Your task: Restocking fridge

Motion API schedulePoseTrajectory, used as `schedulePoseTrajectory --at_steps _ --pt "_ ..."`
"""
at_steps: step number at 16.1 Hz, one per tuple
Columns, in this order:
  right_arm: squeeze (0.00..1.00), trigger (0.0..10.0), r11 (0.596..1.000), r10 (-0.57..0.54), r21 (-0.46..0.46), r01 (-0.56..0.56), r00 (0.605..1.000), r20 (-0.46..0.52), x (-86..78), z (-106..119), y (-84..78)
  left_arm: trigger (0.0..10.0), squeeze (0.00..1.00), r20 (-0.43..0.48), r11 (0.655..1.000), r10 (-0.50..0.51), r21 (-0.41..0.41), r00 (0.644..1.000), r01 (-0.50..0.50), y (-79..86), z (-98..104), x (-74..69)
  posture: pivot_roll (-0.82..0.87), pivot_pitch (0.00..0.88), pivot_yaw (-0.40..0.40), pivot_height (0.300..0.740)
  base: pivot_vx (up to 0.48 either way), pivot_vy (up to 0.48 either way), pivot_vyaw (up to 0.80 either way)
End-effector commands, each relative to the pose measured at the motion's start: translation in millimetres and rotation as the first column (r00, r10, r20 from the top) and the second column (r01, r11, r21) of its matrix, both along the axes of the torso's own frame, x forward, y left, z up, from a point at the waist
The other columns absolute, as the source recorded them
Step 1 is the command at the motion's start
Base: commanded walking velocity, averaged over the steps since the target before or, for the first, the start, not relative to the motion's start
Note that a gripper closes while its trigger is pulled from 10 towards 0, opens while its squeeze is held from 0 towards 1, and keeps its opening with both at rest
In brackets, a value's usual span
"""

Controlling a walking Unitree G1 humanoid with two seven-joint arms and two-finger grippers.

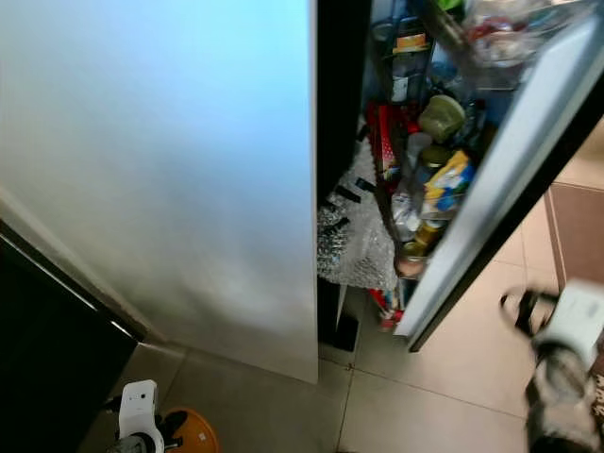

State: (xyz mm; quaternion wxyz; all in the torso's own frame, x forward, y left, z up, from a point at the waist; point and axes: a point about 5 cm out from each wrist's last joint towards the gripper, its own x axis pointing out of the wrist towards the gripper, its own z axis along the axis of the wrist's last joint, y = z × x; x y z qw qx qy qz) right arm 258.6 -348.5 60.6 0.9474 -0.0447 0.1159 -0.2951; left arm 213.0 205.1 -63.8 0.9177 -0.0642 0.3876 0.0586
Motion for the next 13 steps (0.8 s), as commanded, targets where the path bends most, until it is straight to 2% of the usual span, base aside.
schedulePoseTrajectory --at_steps 1,5,6,7,8,9,10,11,12,13 --pt "0.0 10.0 0.999 -0.008 0.052 0.012 0.997 -0.078 -10.5 -23.5 8.0 10.0 0.0 -0.038 1.0 -0.001 0.01 0.999 0.001 3.3 -4.8 -8.7 -0.04 0.123 0.064 0.74 0.0 0.0 0.0" --pt "0.0 10.0 0.981 0.031 0.19 0.028 0.953 -0.302 -46.9 -82.4 36.5 10.0 0.0 -0.039 1.0 0.001 0.015 0.999 -0.001 5.9 -4.4 -8.8 -0.03 0.099 0.069 0.74 0.0 0.0 0.0" --pt "0.0 10.0 0.965 0.098 0.262 0.01 0.914 -0.394 -65.0 -105.7 56.3 10.0 0.0 -0.04 1.0 0.003 0.017 0.999 -0.003 7.1 -4.3 -8.9 -0.03 0.095 0.07 0.74 0.0 0.0 0.0" --pt "0.0 10.0 0.952 0.149 0.307 -0.012 0.892 -0.427 -75.4 -117.8 70.1 10.0 0.0 -0.041 1.0 0.004 0.017 0.999 -0.003 7.5 -4.2 -8.8 -0.03 0.096 0.071 0.74 0.0 0.0 0.0" --pt "0.0 10.0 0.946 0.168 0.325 -0.015 0.879 -0.447 -81.5 -123.5 76.1 10.0 0.0 -0.041 1.0 0.003 0.017 0.999 -0.002 7.7 -4.2 -8.9 -0.03 0.092 0.074 0.74 0.0 0.0 0.0" --pt "0.0 10.0 0.936 0.2 0.353 -0.009 0.837 -0.509 -100.7 -137.6 88.9 10.0 0.0 -0.049 1.0 0.0 0.015 0.999 0.001 7.9 -4.9 -10.1 -0.04 0.082 0.082 0.74 0.0 0.0 0.0" --pt "0.0 10.0 0.918 0.177 0.392 0.07 0.809 -0.56 -124.8 -150.4 98.0 10.0 0.0 -0.057 1.0 -0.008 0.013 0.998 0.009 7.8 -5.8 -11.5 -0.04 0.076 0.087 0.74 0.0 0.0 0.0" --pt "0.0 10.0 0.907 0.178 0.408 0.099 0.789 -0.588 -137.6 -156.5 103.5 10.0 0.0 -0.059 1.0 -0.009 0.013 0.998 0.009 8.1 -6.2 -12.4 -0.03 0.071 0.092 0.74 0.0 0.0 0.0" --pt "0.0 10.0 0.902 0.26 0.43 0.043 0.74 -0.621 -150.7 -164.2 119.1 10.0 0.0 -0.062 1.0 -0.009 0.018 0.998 0.01 10.0 -6.4 -13.6 -0.04 0.069 0.096 0.74 0.0 0.0 0.0" --pt "0.0 10.0 0.902 0.283 0.432 0.019 0.728 -0.624 -151.7 -165.1 122.7 10.0 0.0 -0.063 1.0 -0.01 0.021 0.998 0.011 10.6 -6.3 -13.7 -0.04 0.069 0.096 0.74 0.0 0.0 0.0"
